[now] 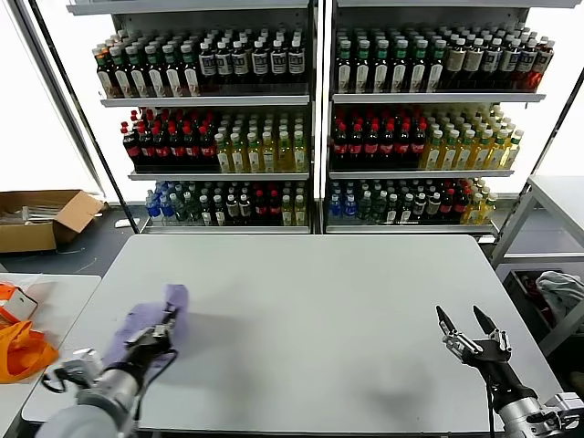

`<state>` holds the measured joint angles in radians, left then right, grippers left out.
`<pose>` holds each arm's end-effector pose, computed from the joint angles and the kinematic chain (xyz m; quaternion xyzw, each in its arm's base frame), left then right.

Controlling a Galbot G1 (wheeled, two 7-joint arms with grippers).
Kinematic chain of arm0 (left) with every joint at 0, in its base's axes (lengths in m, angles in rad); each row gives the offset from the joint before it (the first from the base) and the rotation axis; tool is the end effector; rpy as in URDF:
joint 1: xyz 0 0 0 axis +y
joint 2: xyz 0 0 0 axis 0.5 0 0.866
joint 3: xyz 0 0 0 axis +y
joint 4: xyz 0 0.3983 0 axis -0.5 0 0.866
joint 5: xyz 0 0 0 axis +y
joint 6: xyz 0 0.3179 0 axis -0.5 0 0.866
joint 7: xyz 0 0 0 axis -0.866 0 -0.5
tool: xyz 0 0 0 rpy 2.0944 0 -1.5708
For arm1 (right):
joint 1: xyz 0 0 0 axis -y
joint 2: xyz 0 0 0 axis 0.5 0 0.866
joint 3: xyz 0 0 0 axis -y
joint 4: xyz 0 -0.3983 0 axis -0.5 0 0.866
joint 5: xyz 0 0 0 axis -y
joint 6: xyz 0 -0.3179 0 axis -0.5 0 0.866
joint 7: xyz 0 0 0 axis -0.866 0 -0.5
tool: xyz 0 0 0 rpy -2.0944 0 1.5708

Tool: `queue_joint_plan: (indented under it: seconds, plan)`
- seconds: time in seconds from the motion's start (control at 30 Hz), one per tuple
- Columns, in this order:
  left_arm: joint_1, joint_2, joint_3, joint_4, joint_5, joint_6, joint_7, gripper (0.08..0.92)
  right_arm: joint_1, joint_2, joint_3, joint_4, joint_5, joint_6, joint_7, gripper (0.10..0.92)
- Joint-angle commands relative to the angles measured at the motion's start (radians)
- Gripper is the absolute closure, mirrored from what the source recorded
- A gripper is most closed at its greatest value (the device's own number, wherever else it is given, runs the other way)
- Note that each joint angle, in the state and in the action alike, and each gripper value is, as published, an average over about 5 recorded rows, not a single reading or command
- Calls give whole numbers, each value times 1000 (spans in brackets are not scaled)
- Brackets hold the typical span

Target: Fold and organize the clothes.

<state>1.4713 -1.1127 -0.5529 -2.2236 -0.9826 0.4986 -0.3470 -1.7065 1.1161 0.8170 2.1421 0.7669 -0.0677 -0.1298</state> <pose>0.1557 0.0974 -0.2686 -0.0459 -0.9538 0.1981 0.2213 0.0985 -0.1689 -0.2907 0.0762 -0.9893 -0.1181 0.0395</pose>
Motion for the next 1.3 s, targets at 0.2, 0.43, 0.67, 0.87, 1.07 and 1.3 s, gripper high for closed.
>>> queue_joint_plan:
  seconds: [0.2, 0.43, 0.67, 0.87, 1.07, 1.3]
  plan:
    - [-305, -111, 416, 72, -378, -53, -180, 879, -14, -15, -111, 72, -76, -80, 35, 203]
    - [-209, -66, 338, -21, -412, -41, 69, 770, 55, -44, -219, 73, -73, -176, 82, 203]
    - [-121, 17, 138, -99, -477, -23, 232, 571, 216, -72, -451, 13, 9, -270, 172, 203]
    - [-64, 78, 7, -132, -457, -41, 222, 389, 381, -45, -707, -61, 45, -343, 312, 203]
    - [3, 43, 1, -158, -363, -57, 221, 226, 463, 25, -849, -153, 43, -403, 384, 203]
    - [15, 13, 5, -166, -342, -59, 225, 178, 506, 57, -897, -167, 107, -453, 455, 205]
